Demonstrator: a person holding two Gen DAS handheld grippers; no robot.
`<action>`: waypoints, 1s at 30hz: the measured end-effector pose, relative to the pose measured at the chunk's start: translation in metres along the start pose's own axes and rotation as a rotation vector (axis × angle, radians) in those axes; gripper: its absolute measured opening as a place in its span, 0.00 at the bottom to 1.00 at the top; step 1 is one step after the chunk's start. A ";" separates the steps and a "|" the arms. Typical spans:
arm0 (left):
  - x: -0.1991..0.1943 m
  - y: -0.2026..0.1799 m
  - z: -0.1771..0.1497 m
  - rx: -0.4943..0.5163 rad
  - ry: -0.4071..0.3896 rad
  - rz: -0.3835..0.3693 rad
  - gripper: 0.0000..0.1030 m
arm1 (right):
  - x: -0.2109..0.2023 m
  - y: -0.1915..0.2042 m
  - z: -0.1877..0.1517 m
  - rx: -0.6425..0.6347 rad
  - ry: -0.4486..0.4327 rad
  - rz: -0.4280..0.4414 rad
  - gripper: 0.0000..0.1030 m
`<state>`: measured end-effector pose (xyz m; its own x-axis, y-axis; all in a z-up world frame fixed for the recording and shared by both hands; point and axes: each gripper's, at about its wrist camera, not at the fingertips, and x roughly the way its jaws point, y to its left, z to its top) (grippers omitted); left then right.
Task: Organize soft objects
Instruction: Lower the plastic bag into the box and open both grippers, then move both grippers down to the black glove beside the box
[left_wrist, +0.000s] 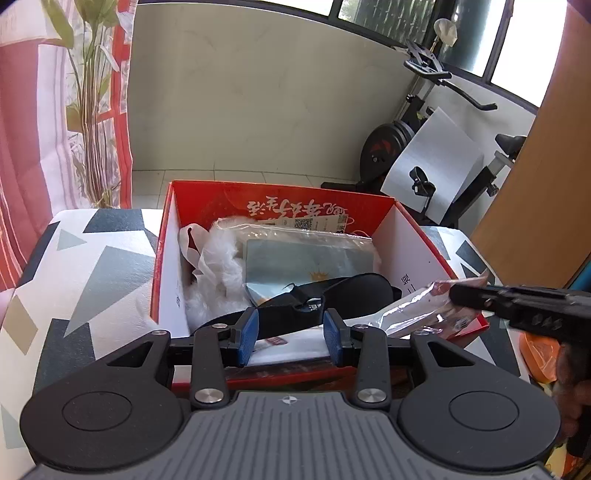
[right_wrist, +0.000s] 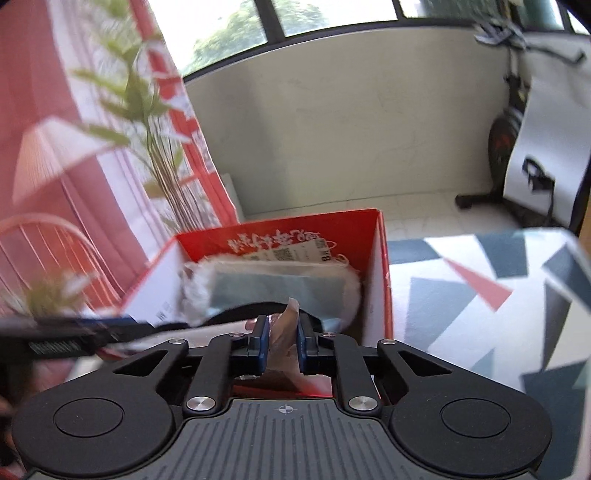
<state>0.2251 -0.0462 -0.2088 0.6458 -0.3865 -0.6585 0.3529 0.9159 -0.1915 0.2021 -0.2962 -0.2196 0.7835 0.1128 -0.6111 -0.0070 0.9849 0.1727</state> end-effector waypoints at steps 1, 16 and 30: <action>-0.001 0.001 -0.001 0.001 -0.002 0.000 0.39 | 0.003 0.001 -0.001 -0.014 0.013 -0.020 0.12; -0.008 -0.001 -0.006 0.024 -0.031 -0.015 0.40 | 0.018 0.005 -0.008 -0.087 0.086 -0.101 0.11; -0.078 0.009 -0.033 0.012 -0.233 0.016 0.52 | -0.055 0.015 -0.046 -0.124 -0.220 -0.126 0.38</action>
<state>0.1555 -0.0046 -0.1834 0.7896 -0.3877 -0.4755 0.3484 0.9213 -0.1727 0.1307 -0.2820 -0.2193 0.8990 -0.0291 -0.4370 0.0332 0.9994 0.0018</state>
